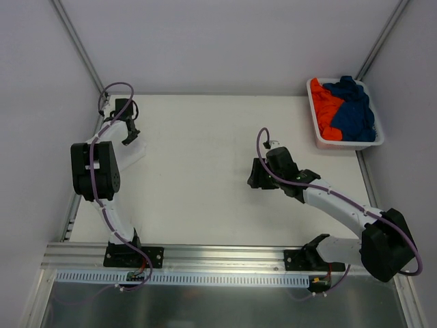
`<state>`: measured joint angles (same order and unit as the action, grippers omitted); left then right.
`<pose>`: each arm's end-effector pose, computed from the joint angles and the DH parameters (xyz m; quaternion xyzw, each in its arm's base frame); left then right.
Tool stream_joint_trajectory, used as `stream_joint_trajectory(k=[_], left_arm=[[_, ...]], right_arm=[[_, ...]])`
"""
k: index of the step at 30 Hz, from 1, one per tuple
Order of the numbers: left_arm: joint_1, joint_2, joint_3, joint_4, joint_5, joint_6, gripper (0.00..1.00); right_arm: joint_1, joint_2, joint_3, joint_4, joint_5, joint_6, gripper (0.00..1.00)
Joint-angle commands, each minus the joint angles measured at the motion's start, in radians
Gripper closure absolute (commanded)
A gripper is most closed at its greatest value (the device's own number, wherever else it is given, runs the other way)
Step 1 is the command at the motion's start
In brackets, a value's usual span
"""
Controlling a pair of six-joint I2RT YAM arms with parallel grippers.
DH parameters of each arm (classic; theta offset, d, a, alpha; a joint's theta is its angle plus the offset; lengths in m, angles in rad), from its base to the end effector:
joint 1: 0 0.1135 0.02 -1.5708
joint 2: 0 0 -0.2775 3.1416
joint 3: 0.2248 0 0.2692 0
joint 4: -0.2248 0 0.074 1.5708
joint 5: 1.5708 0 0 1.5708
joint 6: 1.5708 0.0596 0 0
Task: Fold and stack the t-shirts
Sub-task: Neatly place the folded tshirt to the corner
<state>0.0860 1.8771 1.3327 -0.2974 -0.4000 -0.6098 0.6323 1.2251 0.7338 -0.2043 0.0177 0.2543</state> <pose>0.4415 0.0614 0.1974 -0.3788 0.8367 0.0888 0.3855 0.2331 0.1695 0.2181 -0.1665 0.8903 0.1745 0.3862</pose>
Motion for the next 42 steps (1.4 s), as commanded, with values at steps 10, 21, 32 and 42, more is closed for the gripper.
stream_joint_trajectory(k=[10, 21, 32, 42], left_arm=[[-0.003, 0.018, -0.02, -0.124, 0.113, -0.041, 1.0], [-0.003, -0.082, -0.204, -0.175, 0.136, -0.064, 1.0], [0.003, -0.282, -0.372, -0.197, 0.087, -0.062, 1.0], [0.017, -0.452, -0.431, -0.25, -0.013, -0.1, 1.0]], right_arm=[[0.017, -0.029, -0.002, 0.057, -0.005, 0.025, 0.44], [0.064, -0.061, -0.007, 0.079, -0.007, 0.053, 0.44], [0.136, -0.113, -0.016, 0.055, 0.042, 0.074, 0.44], [0.171, -0.115, -0.011, 0.054, 0.051, 0.073, 0.44]])
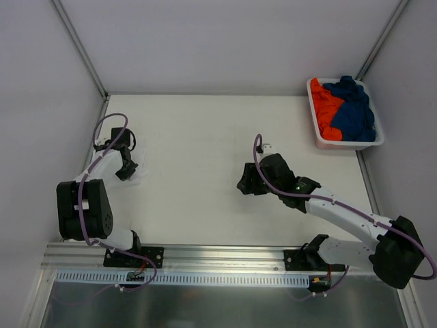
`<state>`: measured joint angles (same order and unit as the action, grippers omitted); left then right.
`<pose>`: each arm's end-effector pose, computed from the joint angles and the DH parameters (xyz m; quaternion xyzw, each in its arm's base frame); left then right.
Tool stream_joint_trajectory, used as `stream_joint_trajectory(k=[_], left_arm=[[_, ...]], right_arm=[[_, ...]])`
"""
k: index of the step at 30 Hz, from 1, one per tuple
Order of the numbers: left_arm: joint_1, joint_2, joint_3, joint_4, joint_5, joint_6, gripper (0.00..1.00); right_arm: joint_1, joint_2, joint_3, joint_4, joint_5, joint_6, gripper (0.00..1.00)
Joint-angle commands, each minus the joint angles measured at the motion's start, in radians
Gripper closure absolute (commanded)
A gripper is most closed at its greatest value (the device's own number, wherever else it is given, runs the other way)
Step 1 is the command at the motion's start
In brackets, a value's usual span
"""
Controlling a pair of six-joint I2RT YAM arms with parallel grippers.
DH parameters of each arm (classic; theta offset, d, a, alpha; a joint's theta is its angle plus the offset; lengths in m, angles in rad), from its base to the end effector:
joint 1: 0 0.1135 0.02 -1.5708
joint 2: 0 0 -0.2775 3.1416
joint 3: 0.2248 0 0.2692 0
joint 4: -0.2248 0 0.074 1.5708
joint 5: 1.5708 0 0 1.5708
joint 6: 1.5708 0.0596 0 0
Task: Fold and stack the t-shirts
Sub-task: Neatly place the folded tshirt to the corner
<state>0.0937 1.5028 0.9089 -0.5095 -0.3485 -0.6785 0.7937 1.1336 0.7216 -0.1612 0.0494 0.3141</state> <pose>0.3075 0.0493 0.1772 -0.3980 0.8724 0.0958 0.2670 0.1979 0.1970 0.2424 -0.1970 0.8556 0.2331 0.4181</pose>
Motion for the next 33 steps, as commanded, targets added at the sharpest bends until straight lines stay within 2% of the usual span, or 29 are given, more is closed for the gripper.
stream_joint_trajectory(k=[1, 6, 7, 11, 12, 15, 17, 23, 30, 33], left_arm=[[0.011, -0.093, -0.005, -0.04, -0.061, -0.035, 1.0], [-0.002, -0.174, 0.034, -0.026, -0.052, -0.058, 1.0], [-0.002, -0.177, 0.056, -0.014, -0.011, -0.05, 1.0], [-0.009, -0.109, 0.096, 0.087, 0.1, 0.0, 0.97], [-0.009, -0.09, 0.111, 0.103, 0.12, 0.01, 0.96], [-0.011, -0.006, 0.134, 0.155, 0.225, 0.04, 0.96], [-0.017, 0.031, 0.131, 0.186, 0.273, 0.057, 0.99], [-0.046, 0.094, 0.142, 0.242, 0.25, 0.088, 1.0], [-0.046, 0.228, 0.257, 0.246, 0.23, 0.103, 1.0], [-0.046, 0.283, 0.312, 0.246, 0.195, 0.123, 1.0]], right_arm=[[0.012, -0.014, 0.013, 0.011, 0.02, 0.01, 0.43], [0.013, 0.046, 0.074, 0.031, 0.009, -0.035, 0.41], [0.013, 0.066, 0.09, 0.038, 0.006, -0.041, 0.41], [0.013, 0.233, 0.228, 0.054, -0.037, -0.073, 0.4], [0.015, 0.264, 0.246, 0.058, -0.092, -0.073, 0.4], [0.018, 0.331, 0.271, 0.097, -0.117, -0.058, 0.4], [0.016, 0.348, 0.266, 0.103, -0.096, -0.056, 0.4], [0.01, 0.341, 0.231, 0.072, -0.056, -0.073, 0.4], [0.01, 0.284, 0.194, 0.046, 0.0, -0.069, 0.4], [0.01, 0.255, 0.185, 0.02, 0.024, -0.082, 0.2]])
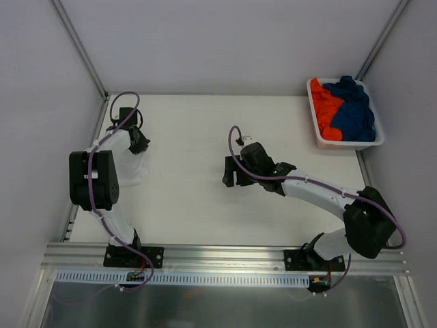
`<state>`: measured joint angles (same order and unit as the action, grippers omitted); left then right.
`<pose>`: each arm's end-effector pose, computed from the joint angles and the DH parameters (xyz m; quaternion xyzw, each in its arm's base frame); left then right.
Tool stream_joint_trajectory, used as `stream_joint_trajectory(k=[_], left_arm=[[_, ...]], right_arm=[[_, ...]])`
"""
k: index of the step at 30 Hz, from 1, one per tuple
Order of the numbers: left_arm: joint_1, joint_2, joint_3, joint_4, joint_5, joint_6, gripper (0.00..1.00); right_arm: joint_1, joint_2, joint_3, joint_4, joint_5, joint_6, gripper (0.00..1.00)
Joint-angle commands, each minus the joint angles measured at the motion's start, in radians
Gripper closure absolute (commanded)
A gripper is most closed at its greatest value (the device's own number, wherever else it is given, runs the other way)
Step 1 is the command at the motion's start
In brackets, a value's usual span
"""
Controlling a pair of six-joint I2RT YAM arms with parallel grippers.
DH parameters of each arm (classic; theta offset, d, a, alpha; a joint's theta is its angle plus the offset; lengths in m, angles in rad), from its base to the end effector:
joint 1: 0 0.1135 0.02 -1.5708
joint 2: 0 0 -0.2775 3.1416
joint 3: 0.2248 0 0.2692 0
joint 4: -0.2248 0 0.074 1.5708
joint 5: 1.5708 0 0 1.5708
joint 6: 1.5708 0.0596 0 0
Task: Fold and stack the t-shirts
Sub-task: Neatly place the folded tshirt to the corner
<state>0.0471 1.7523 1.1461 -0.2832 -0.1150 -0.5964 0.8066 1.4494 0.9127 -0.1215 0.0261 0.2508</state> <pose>0.4031 0.0258 0.1828 -0.3158 0.8866 -0.0383 0.3358 0.2421 0.2504 0.2246 -0.2407 0.8648 0.2121 0.3863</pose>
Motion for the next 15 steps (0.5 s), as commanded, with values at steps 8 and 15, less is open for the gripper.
stream_joint_trajectory(k=[8, 15], left_arm=[[0.0, 0.15, 0.231, 0.024, -0.054, 0.087, 1.0], [-0.006, 0.127, 0.235, 0.039, -0.031, 0.078, 1.0]], right_arm=[[-0.003, -0.168, -0.04, -0.098, 0.104, -0.03, 0.18], [-0.003, -0.262, -0.095, -0.135, 0.156, -0.019, 0.17]])
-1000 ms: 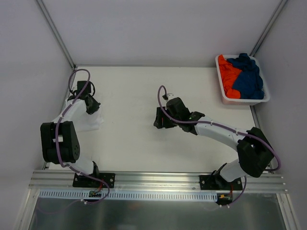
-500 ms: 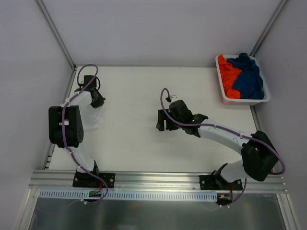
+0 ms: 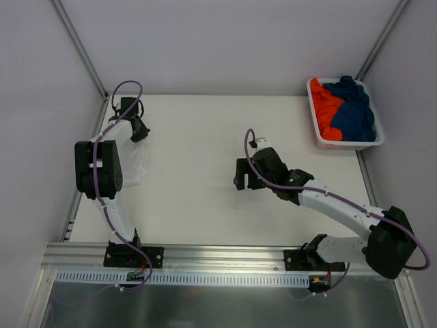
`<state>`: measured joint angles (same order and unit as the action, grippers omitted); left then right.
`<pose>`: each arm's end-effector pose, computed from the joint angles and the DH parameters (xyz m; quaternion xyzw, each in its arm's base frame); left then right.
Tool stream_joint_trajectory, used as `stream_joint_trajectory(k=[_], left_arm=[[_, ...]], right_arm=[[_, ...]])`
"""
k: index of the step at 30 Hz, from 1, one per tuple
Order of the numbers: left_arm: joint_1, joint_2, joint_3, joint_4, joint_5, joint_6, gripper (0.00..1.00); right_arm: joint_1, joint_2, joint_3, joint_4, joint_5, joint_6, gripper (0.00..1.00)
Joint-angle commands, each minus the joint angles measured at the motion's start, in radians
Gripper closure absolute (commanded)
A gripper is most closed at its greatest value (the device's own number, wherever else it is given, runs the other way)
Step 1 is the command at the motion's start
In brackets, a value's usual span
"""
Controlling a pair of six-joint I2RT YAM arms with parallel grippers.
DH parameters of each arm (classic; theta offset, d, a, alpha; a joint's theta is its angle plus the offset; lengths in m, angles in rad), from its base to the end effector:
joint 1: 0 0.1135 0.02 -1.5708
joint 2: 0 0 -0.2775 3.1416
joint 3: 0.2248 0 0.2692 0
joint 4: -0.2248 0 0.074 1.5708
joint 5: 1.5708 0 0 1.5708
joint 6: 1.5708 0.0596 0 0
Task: Fold and stack the t-shirts
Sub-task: Neatly place the folded tshirt to the corner
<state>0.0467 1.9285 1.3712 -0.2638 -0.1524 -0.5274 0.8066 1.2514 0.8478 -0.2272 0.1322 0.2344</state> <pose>0.4613 0.0306 0.1883 -0.2894 0.8820 -0.0181 0.3714 0.2169 0.2149 0.2506 -0.2224 0.8619 0.1736 0.4213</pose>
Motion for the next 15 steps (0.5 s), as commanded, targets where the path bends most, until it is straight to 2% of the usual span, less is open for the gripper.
stream_joint_trajectory(k=[1, 4, 5, 6, 8, 9, 11, 12, 13, 15], left_arm=[[-0.016, -0.077, -0.032, 0.031, 0.017, 0.006, 1.0], [-0.117, -0.247, -0.13, 0.054, -0.013, 0.024, 1.0], [-0.154, -0.357, -0.162, 0.054, -0.044, 0.03, 1.0], [-0.238, -0.414, -0.194, 0.052, -0.067, 0.029, 1.0], [-0.324, -0.564, -0.305, 0.052, -0.126, -0.006, 0.99], [-0.385, -0.616, -0.342, 0.052, -0.124, -0.019, 0.94], [-0.438, -0.76, -0.483, 0.057, -0.137, -0.064, 0.87], [-0.458, -0.805, -0.583, 0.061, -0.154, -0.08, 0.74], [-0.478, -0.841, -0.631, 0.092, -0.147, -0.091, 0.67], [-0.481, -0.93, -0.763, 0.135, -0.098, -0.103, 0.6]], right_arm=[[-0.003, -0.075, -0.036, -0.029, 0.07, -0.003, 0.17], [-0.001, -0.127, -0.044, -0.047, 0.14, -0.001, 0.16], [-0.003, -0.142, -0.043, -0.06, 0.162, 0.002, 0.15], [-0.003, -0.177, -0.041, -0.07, 0.19, 0.006, 0.15], [-0.003, -0.22, -0.041, -0.122, 0.283, 0.022, 0.14], [-0.003, -0.245, -0.041, -0.141, 0.32, 0.031, 0.14], [0.002, -0.325, -0.041, -0.227, 0.436, 0.069, 0.14], [0.006, -0.349, -0.041, -0.262, 0.487, 0.089, 0.14], [0.008, -0.401, -0.041, -0.331, 0.567, 0.104, 0.13], [0.009, -0.44, -0.044, -0.38, 0.619, 0.129, 0.1]])
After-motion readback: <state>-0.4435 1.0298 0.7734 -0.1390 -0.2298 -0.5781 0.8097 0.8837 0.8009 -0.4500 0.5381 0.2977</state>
